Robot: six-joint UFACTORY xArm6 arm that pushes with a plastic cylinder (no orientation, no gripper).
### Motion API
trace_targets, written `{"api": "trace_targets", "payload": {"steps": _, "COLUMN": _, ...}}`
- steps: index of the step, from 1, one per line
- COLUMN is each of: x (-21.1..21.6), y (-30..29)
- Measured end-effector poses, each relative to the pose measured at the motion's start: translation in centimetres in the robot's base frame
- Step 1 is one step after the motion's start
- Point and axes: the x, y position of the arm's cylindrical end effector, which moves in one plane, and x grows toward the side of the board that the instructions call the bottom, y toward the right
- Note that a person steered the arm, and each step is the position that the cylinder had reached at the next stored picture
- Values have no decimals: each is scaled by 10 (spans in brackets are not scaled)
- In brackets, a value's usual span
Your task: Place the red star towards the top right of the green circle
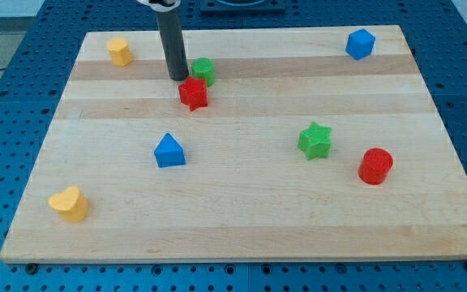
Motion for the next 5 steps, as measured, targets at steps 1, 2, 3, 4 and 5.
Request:
{"api": "trace_targets", "payload": {"steps": 1, "x": 6, "y": -8}}
{"api": "trace_targets", "payload": {"steps": 2, "x": 18, "y": -31}}
{"api": "trace_targets", "payload": {"steps": 3, "x": 64, "y": -22}}
{"api": "trace_targets", "payload": {"steps": 4, "x": 70, "y": 64}}
{"api": "trace_targets", "payload": {"steps": 5, "x": 50, "y": 93}}
